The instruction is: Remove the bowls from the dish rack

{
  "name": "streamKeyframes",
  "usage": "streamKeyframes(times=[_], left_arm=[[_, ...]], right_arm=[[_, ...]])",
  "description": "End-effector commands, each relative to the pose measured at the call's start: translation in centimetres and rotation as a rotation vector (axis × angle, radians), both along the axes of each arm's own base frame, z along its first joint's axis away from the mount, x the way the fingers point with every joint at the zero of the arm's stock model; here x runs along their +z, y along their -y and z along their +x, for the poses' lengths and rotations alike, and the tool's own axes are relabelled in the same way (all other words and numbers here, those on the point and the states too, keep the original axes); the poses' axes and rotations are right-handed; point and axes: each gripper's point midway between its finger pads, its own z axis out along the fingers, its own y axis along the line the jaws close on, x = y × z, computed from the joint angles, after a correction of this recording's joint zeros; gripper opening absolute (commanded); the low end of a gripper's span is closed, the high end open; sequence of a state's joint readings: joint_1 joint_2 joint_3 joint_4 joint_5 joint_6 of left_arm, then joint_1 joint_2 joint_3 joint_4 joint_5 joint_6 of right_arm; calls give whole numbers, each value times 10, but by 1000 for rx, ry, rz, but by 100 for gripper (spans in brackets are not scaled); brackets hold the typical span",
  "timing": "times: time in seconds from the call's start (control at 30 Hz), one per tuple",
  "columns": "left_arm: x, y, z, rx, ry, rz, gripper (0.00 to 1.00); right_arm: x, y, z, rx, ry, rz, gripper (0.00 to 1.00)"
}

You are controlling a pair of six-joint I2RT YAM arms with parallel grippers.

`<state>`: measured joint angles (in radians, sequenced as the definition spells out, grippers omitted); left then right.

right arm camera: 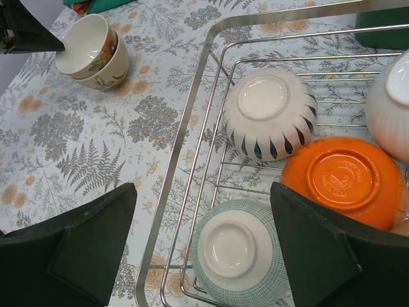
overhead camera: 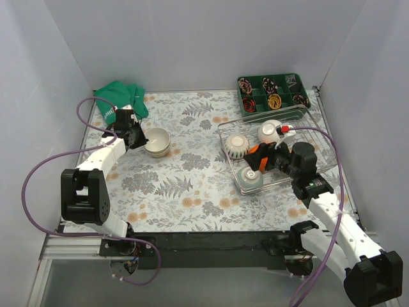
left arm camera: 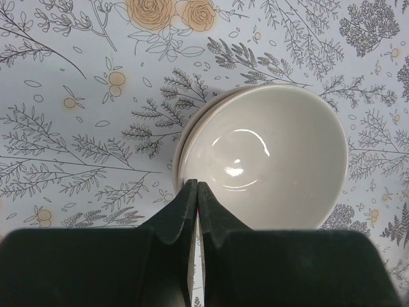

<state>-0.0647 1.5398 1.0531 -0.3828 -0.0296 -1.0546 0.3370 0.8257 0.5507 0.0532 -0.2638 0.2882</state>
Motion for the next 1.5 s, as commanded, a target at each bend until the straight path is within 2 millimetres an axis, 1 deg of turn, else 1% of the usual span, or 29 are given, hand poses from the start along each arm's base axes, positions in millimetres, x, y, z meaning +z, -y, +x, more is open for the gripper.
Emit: streamKeyframes(times=[0.0,0.17,0.2,0.3,0.33,0.5,0.53,0.6,0.63,0.67,0.73,0.8,0.83,0.87,0.9,0.97,1.0,1.03,1.07,1.1,1.13,1.17,1.23,1.27,1.3,1.33,1.4,1.43,1.47], left_arm=[[-3,-1,-2,-2,-5,-11,3],[-2,1,0,-9,-3,-20,7],[2,7,-1,-34,6,-47,10],[14,10,0,-46,44,-61,18],[22,11,-1,-52,66,-65,20],[55,14,-7,-86,163,-70,33],[66,14,-12,-89,195,-71,36],[81,14,-16,-93,248,-70,40],[82,15,-21,-96,257,-74,46],[98,15,-26,-99,308,-76,49],[110,16,-32,-102,360,-81,55],[121,16,-42,-98,410,-76,64],[122,19,-45,-110,414,-65,68],[124,17,-46,-101,420,-39,75],[126,19,-51,-106,421,-26,78],[128,27,-57,-134,434,12,89],[135,27,-61,-125,460,34,97],[138,34,-66,-155,479,55,98],[142,37,-70,-164,497,67,98],[141,34,-74,-151,511,92,98],[155,38,-82,-162,567,88,98],[157,38,-86,-162,586,91,98],[167,36,-96,-150,649,85,98],[169,36,-99,-145,669,83,98],[171,35,-101,-142,684,80,98],[164,35,-103,-140,677,80,98],[164,35,-108,-139,688,68,98],[160,38,-110,-154,683,61,98],[158,40,-112,-162,684,55,98]], right_arm=[[13,-3,3,6,39,18,94],[13,0,5,-4,47,2,94],[15,0,6,-9,51,-3,94],[15,6,9,-33,54,-37,94],[19,9,12,-52,64,-45,94],[22,20,24,-120,66,-92,94],[16,26,25,-149,38,-113,95],[17,32,32,-185,31,-128,96],[13,37,36,-213,17,-147,97],[17,41,41,-233,22,-150,97],[19,50,48,-283,19,-173,98],[21,59,58,-324,17,-194,99],[23,66,62,-354,23,-212,99],[19,71,68,-371,8,-228,99],[26,74,73,-383,17,-229,99],[22,83,83,-403,-11,-242,99],[30,85,88,-408,-2,-233,99],[27,85,93,-398,-19,-230,98],[26,93,98,-418,-31,-218,99],[27,96,102,-422,-38,-210,99],[25,93,107,-398,-55,-195,99],[24,101,112,-419,-71,-178,99],[16,101,120,-399,-115,-143,99],[13,107,124,-407,-132,-129,99],[10,109,127,-404,-144,-118,99],[1,107,131,-383,-172,-110,99],[2,106,140,-361,-176,-104,99],[-6,114,145,-363,-204,-94,98],[-3,116,151,-366,-201,-88,99]])
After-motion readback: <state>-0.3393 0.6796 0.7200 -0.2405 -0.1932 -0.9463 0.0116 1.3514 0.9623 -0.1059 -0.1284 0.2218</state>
